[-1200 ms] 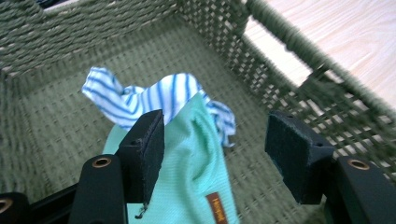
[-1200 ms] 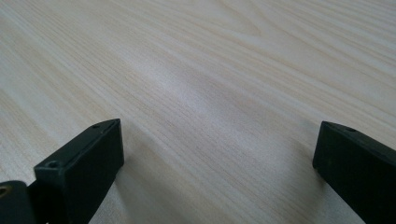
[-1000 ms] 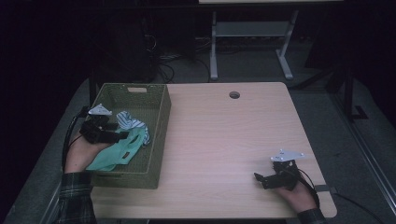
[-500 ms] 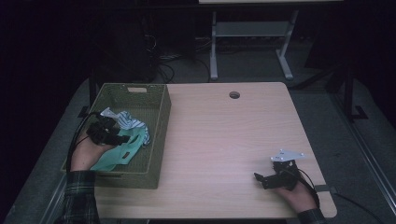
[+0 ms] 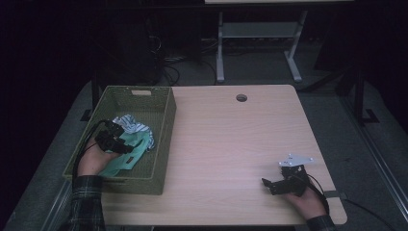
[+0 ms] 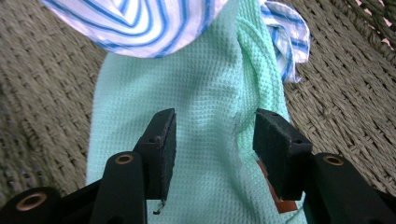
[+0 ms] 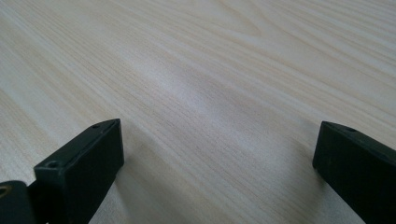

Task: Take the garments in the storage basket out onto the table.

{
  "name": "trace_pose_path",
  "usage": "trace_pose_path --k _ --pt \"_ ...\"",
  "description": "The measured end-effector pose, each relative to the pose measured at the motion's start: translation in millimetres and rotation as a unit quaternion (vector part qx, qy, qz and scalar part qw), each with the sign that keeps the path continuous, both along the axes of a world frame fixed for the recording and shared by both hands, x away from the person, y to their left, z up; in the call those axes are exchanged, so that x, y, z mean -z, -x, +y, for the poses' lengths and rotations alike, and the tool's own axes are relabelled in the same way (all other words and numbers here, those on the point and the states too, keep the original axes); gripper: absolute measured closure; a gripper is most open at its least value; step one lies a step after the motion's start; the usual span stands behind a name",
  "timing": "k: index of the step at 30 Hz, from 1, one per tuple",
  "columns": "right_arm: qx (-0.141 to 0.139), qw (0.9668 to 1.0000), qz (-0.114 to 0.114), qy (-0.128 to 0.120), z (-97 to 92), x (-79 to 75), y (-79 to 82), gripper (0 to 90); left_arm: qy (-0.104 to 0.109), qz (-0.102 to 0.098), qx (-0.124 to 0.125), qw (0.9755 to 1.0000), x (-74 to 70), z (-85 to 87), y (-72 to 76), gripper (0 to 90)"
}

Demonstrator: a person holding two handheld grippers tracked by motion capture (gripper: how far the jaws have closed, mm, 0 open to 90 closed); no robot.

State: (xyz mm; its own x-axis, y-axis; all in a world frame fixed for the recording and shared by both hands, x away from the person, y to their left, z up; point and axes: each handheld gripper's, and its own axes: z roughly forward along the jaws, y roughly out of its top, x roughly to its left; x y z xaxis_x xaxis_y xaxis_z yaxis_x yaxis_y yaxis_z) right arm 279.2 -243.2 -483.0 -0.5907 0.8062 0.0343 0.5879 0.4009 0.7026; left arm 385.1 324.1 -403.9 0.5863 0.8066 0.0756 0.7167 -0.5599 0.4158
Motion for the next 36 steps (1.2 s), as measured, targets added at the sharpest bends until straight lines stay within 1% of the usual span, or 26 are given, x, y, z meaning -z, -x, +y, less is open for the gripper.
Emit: trace_pose_path --k 2,7,8,11,13,14,16,17,18,21,23,27,28,32,35,36 --pt "0.0 1.0 0.001 0.0 0.1 0.0 0.1 1.4 -0.001 0.005 0.001 1.0 1.8 -1.2 -0.5 50.0" --pt "0.0 1.0 0.0 0.0 0.0 0.0 0.0 1.4 -0.015 0.022 0.005 0.9996 7.7 -3.5 -2.6 51.7" --pt "0.0 1.0 0.0 0.0 0.0 0.0 0.0 1.4 -0.019 0.03 0.005 0.9993 9.3 -4.1 -3.0 52.5" --pt "0.0 1.0 0.0 0.0 0.0 0.0 0.0 1.4 -0.026 0.042 0.005 0.9988 12.1 -4.8 -3.7 57.1" --pt "0.0 1.0 0.0 0.0 0.0 0.0 0.0 1.4 -0.028 0.045 0.004 0.9986 12.9 -5.0 -3.9 60.6" --pt "0.0 1.0 0.0 0.0 0.0 0.0 0.0 1.4 -0.026 0.05 0.004 0.9984 13.0 -4.9 -4.0 63.1" --pt "0.0 1.0 0.0 0.0 0.0 0.0 0.0 1.4 -0.024 0.059 0.0 0.998 13.3 -5.1 -4.0 70.3" --pt "0.0 1.0 0.0 0.0 0.0 0.0 0.0 1.4 -0.019 0.061 -0.009 0.9979 13.9 -5.7 -3.6 74.5" --pt "0.0 1.0 0.0 0.0 0.0 0.0 0.0 1.4 -0.019 0.065 -0.008 0.9977 13.7 -5.2 -3.8 77.8" --pt "0.0 1.0 0.0 0.0 0.0 0.0 0.0 1.4 -0.012 0.067 -0.012 0.9976 11.9 -3.7 -3.9 82.9" --pt "0.0 1.0 0.0 0.0 0.0 0.0 0.0 1.4 -0.008 0.064 -0.012 0.9979 9.5 -1.9 -3.7 84.4" --pt "0.0 1.0 0.0 0.0 0.0 0.0 0.0 1.4 0.019 0.042 -0.022 0.9987 -0.3 3.3 -1.2 85.4" --pt "0.0 1.0 -0.001 0.0 -0.1 0.1 -0.1 1.4 0.027 0.038 -0.027 0.9985 -3.2 4.9 -0.6 85.5" --pt "0.0 1.0 0.0 0.0 0.0 0.0 0.0 1.4 0.059 0.019 -0.033 0.9975 -12.8 11.5 2.8 85.7" --pt "0.0 1.0 0.0 0.0 0.0 0.0 0.0 1.4 0.077 0.008 -0.037 0.9964 -19.3 15.2 5.4 85.8" --pt "0.0 1.0 0.0 0.0 0.0 0.0 0.0 1.4 0.079 0.002 -0.038 0.9961 -21.6 16.2 6.3 85.8"
